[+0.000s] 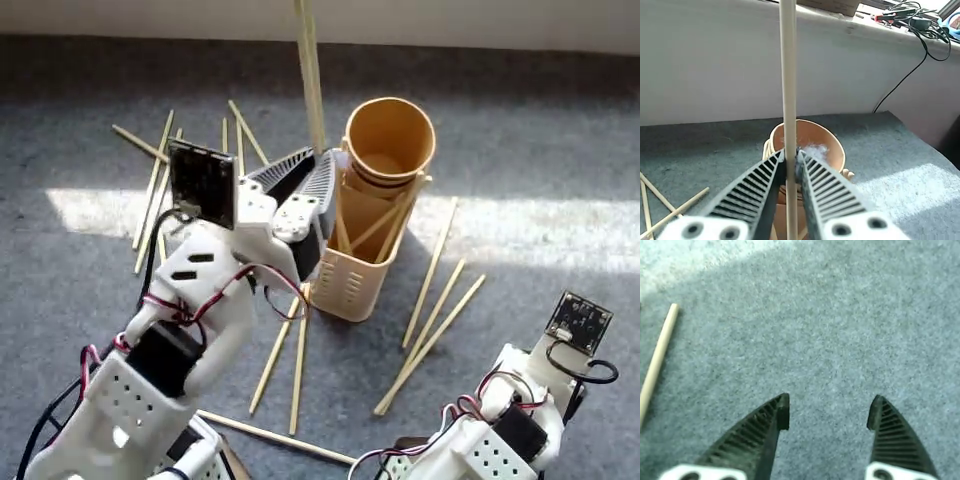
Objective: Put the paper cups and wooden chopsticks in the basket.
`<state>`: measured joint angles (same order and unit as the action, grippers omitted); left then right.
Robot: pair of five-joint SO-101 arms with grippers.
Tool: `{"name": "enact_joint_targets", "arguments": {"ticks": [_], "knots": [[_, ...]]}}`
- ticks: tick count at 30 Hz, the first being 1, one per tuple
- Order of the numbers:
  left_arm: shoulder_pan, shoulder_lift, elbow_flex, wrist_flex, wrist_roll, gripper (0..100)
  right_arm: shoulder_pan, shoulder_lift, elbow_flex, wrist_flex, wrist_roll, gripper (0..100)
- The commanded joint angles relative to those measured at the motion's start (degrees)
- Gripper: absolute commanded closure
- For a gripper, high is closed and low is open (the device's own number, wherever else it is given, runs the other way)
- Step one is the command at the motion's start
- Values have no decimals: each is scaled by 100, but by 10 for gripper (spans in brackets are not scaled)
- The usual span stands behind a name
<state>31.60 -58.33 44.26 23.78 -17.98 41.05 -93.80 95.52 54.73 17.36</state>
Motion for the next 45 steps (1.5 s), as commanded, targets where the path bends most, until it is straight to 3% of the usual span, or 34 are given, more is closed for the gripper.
{"name": "enact_joint_targets", "arguments": {"ticks": [1,12,19,28,33,37,40,45], "knots": [[110,681,-251,-290,-44,995,-40,40,743,31,-35,743],[136,1086,-198,-431,-79,991,-40,40,743,31,-35,743],[145,637,207,-404,-308,820,-40,40,743,31,-35,743],[40,567,145,-396,-308,819,-40,40,743,31,-35,743],[-1297,620,-505,-237,-255,819,-40,40,743,31,-35,743],[-2897,629,-1358,519,888,819,-40,40,743,31,-35,743],[-3916,910,-2431,1415,1292,819,-40,40,743,31,-35,743],[-4514,2457,-3705,3710,1266,819,-31,40,743,31,-35,743]]}}
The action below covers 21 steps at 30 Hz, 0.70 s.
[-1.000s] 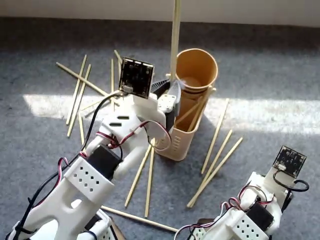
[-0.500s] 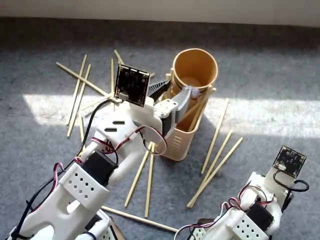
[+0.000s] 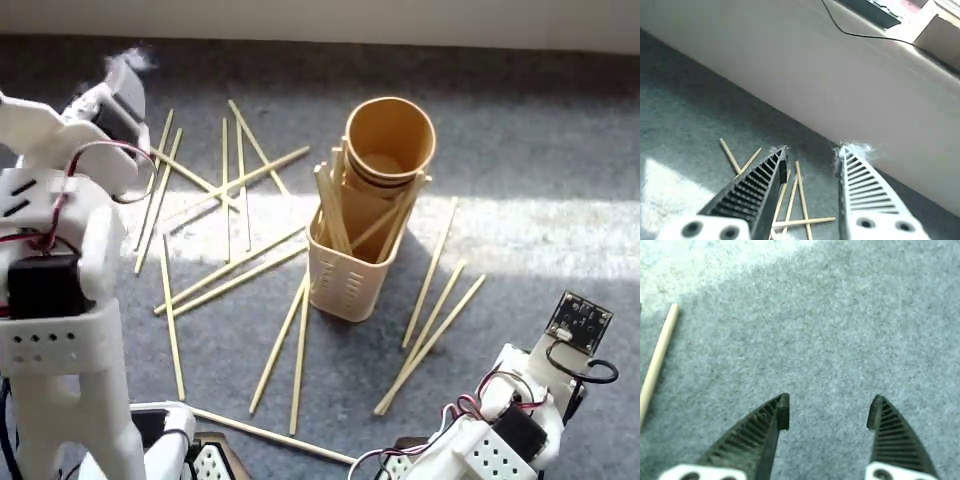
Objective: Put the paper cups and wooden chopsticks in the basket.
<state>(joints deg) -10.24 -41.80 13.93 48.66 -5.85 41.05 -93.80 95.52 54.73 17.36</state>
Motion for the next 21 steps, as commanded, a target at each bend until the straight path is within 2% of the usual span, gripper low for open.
{"name": "enact_joint_targets", "arguments": {"ticks": [1,4,5,8,11,13,16,18,21], "knots": [[-418,1112,-690,1530,53,819,-22,40,743,31,-35,743],[-655,1930,-593,2295,26,819,-22,40,743,31,-35,743],[-699,2185,-593,2585,-176,819,-22,40,743,31,-35,743],[-180,3011,-549,3297,-1301,816,-22,40,743,31,-35,743],[277,3890,-875,3560,-1477,814,-31,40,743,31,-35,743],[365,4497,-1508,3560,-1477,790,-31,40,743,31,-35,743],[532,5490,-2809,3851,-1495,691,-22,40,743,31,-35,743],[725,6123,-3749,4255,-1890,644,-22,40,743,31,-35,743],[971,6958,-5095,5073,-2743,632,-22,40,743,31,-35,743]]}}
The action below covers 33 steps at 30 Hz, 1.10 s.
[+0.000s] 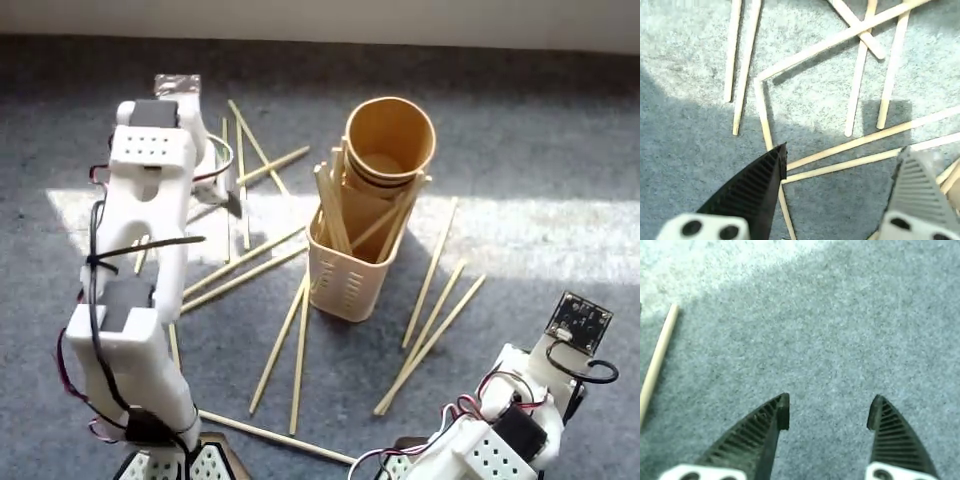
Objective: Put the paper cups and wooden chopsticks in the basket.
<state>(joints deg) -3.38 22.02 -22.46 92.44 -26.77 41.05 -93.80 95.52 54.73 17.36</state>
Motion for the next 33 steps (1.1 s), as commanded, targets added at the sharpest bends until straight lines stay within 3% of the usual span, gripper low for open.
{"name": "enact_joint_targets", "arguments": {"ticks": [1,5,8,15,21,26,33], "knots": [[356,813,-1745,967,-905,631,-22,40,743,31,-35,743],[558,1200,-1323,1011,-1538,631,-22,40,743,31,-35,743],[673,1253,-743,967,-2760,631,-22,40,743,31,-35,743],[382,1314,-1209,879,-4141,631,-31,40,743,31,-35,743],[426,1305,-356,905,-4457,632,-31,40,743,31,-35,743],[365,1297,593,818,-5547,632,-31,40,743,31,-35,743],[400,1305,1692,-519,-5574,634,-31,40,743,31,-35,743]]}}
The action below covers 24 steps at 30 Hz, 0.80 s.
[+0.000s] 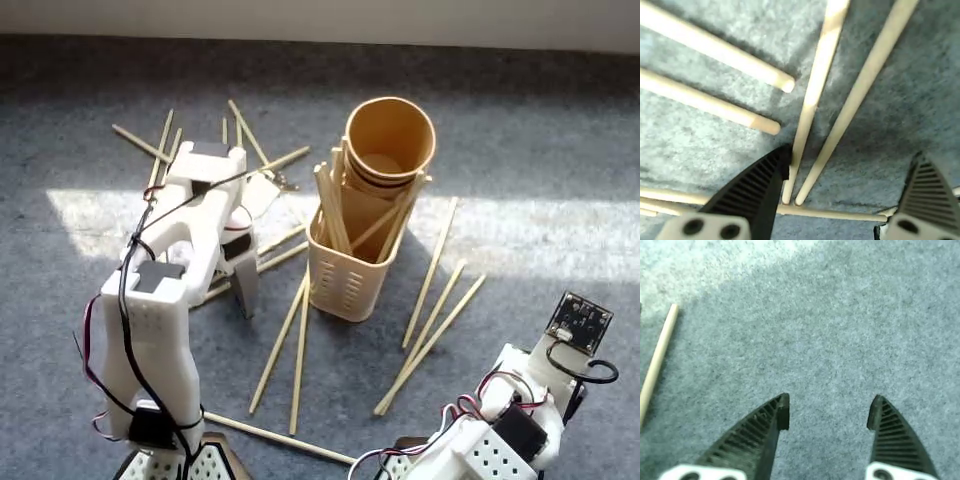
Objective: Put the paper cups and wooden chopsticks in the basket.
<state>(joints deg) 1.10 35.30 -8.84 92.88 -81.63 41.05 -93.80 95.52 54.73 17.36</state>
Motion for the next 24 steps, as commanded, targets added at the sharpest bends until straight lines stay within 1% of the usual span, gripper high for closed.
{"name": "enact_joint_targets", "arguments": {"ticks": [1,3,5,7,8,9,10,11,13,19,21,24], "knots": [[-48,-66,444,-695,-18,649,-31,40,743,31,-35,743],[4,-40,409,-747,237,720,-31,40,743,31,-35,743],[75,-22,295,-791,527,834,-31,40,743,31,-35,743],[110,-22,171,-870,809,977,-31,40,743,31,-35,743],[110,-22,136,-1011,985,1000,-31,40,743,31,-35,743],[110,-22,119,-1125,1204,973,-31,40,743,31,-35,743],[110,-22,101,-1240,1407,973,-31,40,743,31,-35,743],[110,-22,101,-1354,1565,994,-22,40,743,31,-35,743],[110,-22,66,-1477,1846,992,-22,40,743,31,-35,743],[101,-84,40,-1503,2453,996,-22,40,743,31,-35,743],[57,-163,-242,-1398,2611,996,-22,40,743,31,-35,743],[-48,-479,-787,-985,2840,996,-22,40,743,31,-35,743]]}}
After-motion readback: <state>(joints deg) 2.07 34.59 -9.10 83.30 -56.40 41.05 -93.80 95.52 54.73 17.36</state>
